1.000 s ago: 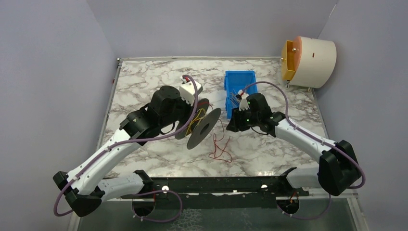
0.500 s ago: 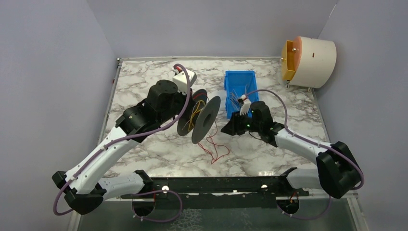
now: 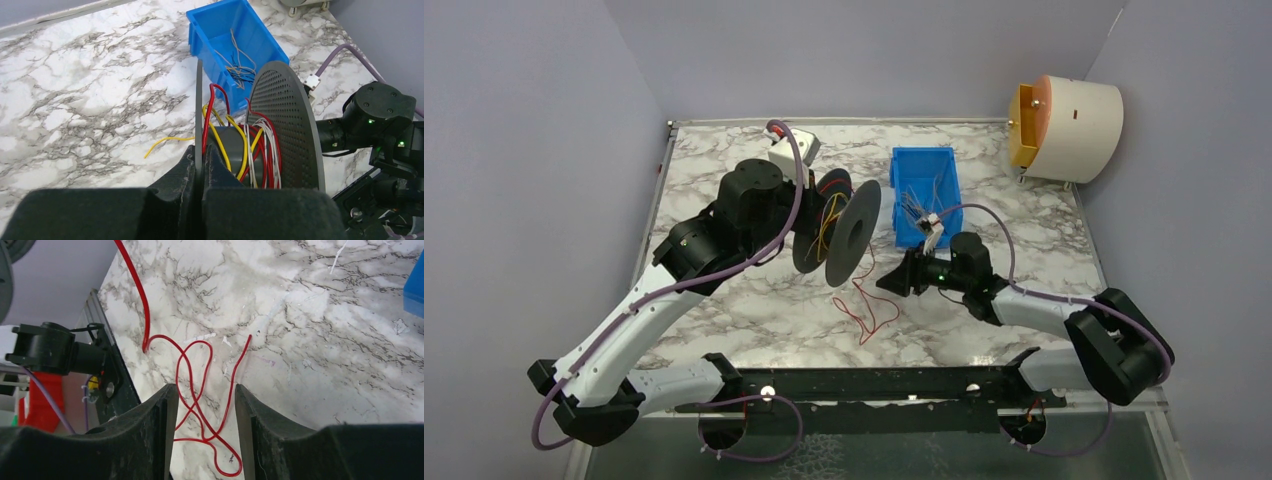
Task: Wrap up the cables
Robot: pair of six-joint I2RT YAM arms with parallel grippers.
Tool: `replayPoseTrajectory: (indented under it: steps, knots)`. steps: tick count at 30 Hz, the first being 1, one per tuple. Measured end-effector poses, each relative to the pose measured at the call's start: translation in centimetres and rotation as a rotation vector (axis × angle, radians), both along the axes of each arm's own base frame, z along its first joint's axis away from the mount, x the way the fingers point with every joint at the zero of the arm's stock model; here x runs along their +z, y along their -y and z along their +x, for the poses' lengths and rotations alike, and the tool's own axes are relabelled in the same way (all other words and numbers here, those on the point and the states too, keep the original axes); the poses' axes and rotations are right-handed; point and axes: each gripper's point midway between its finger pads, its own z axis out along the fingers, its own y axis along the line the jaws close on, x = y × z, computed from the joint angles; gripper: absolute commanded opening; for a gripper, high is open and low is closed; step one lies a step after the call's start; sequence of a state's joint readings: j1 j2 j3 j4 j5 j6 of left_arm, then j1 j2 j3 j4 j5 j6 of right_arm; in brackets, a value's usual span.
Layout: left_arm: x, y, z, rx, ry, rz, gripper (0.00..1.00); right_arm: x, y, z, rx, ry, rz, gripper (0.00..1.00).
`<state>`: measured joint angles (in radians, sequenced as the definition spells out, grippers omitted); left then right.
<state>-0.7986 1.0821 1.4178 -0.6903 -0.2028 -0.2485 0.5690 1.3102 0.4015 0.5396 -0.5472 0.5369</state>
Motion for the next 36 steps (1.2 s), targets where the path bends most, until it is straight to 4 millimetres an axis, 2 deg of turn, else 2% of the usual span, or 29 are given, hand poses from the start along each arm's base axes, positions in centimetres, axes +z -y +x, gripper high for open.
replayPoseTrajectory:
  steps: [9,18,23,28,33,36]
  knots:
    - [0.6,-0.2,0.1,0.014,0.007,-0.013,0.0,-1.7,-0.2,-1.1,0.065,0.041,0.012,0.51]
    - [0.7,-0.3,0.2,0.031,0.003,-0.025,0.0,-3.3,-0.6,-2.2,0.125,0.013,0.01,0.42]
    - [0.7,-0.4,0.3,0.045,0.001,-0.032,0.0,-4.2,-0.8,-2.9,0.156,-0.018,0.002,0.32]
    - [0.9,-0.6,0.4,0.06,0.003,-0.042,0.0,-4.4,-1.2,-3.5,0.179,-0.025,0.001,0.02]
    - [1.6,-1.0,0.8,0.098,0.024,-0.062,0.0,-4.1,-1.6,-4.4,0.207,-0.02,0.0,0.01]
    - [2.1,-1.3,1.3,0.135,0.045,-0.079,0.0,-3.4,-2.3,-5.6,0.242,-0.001,0.001,0.01]
